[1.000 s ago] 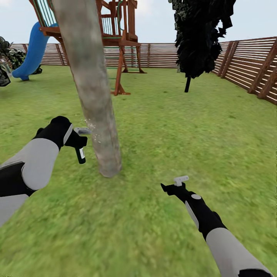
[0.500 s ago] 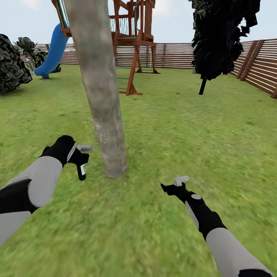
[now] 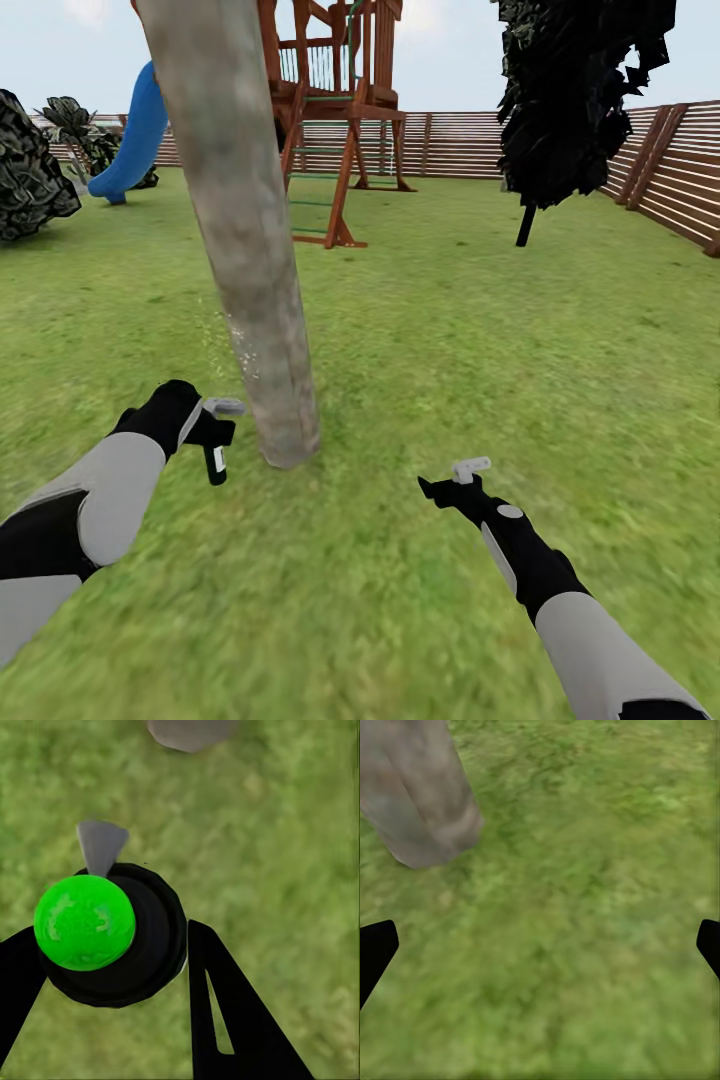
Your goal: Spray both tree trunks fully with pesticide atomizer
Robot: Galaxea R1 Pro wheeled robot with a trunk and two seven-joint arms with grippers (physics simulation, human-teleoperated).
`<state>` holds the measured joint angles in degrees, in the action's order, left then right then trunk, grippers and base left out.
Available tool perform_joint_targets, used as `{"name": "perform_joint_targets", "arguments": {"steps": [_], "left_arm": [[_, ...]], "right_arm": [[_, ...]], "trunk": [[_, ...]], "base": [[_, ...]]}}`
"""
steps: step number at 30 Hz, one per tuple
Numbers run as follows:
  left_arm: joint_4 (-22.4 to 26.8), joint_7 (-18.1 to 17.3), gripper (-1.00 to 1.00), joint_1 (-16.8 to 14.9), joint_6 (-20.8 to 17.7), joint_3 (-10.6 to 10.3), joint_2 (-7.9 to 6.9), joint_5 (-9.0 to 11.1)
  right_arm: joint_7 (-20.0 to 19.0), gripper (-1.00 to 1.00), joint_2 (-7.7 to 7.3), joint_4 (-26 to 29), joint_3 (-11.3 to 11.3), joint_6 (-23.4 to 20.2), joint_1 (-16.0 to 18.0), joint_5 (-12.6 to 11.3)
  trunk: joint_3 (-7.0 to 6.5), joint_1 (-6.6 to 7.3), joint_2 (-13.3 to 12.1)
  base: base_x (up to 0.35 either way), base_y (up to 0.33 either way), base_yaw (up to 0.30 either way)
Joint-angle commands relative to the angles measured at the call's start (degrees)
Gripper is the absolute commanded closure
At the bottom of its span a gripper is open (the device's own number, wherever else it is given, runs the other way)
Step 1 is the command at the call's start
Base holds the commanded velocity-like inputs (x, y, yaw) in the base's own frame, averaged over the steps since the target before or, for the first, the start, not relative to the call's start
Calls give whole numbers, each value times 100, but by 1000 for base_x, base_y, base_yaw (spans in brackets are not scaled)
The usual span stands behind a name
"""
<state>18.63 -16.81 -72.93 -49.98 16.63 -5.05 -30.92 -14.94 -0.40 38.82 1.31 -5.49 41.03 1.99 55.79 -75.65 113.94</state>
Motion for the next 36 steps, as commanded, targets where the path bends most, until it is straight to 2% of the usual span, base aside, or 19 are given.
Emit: {"name": "perform_joint_targets", "arguments": {"steps": [1, 4, 10, 17, 18, 19, 20, 21, 23, 29, 35, 36], "left_arm": [[3, -42, 100, -2, 9, 41, 4, -65], [-3, -42, 100, 0, 22, 42, 4, -63], [-4, -50, 100, 243, 41, 42, 5, -63], [5, -50, 100, 428, 50, 42, 4, -55], [2, -50, 100, 468, 50, 42, 4, 62], [1, -46, 100, 488, 57, 42, -1, 306], [9, -41, 100, 531, 70, 42, -4, 639], [39, -36, 100, 585, 79, 36, -4, 775], [57, -33, 100, 622, 84, 34, -5, 849], [32, -33, 100, 637, 85, 33, -14, 869], [58, -28, 100, 737, 79, 27, -38, 860], [61, 70, 100, 743, 77, 25, -46, 859]], "right_arm": [[-9, -100, -4, 12, 10, -31, 1, 21], [-9, -100, -4, 19, 10, -31, 1, 21], [-9, -100, -4, 45, 4, -31, 1, 21], [-9, -100, -4, 47, 10, -31, 1, 21], [-9, -100, -4, 47, 10, -31, 1, 21], [-9, -100, -4, 47, 6, -31, 1, 21], [-9, -100, -4, 47, 3, -31, 1, 21], [-9, -100, -4, 47, 2, -31, 1, 21], [-9, -100, -7, 57, 1, -31, 1, 21], [-9, -100, -12, 59, 1, -31, 1, 21], [-9, -100, -12, 64, 1, -31, 1, 21], [-9, -100, -12, 64, 1, -31, 1, 21]], "trunk": [[5, 1, 2], [5, 1, 2], [5, 1, 2], [5, 1, 2], [5, 1, 2], [5, 1, 2], [5, 1, 2], [5, 1, 2], [5, 1, 2], [5, 1, 2], [5, 1, 2], [5, 1, 2]], "base": [[0, 0, 0], [134, -2, 0], [273, -118, 0], [88, -72, 101], [5, -4, 109], [2, -2, 45], [1, -1, 15], [0, 0, 6], [0, -7, 2], [0, -212, 0], [64, -246, 224], [160, -183, 276]]}}
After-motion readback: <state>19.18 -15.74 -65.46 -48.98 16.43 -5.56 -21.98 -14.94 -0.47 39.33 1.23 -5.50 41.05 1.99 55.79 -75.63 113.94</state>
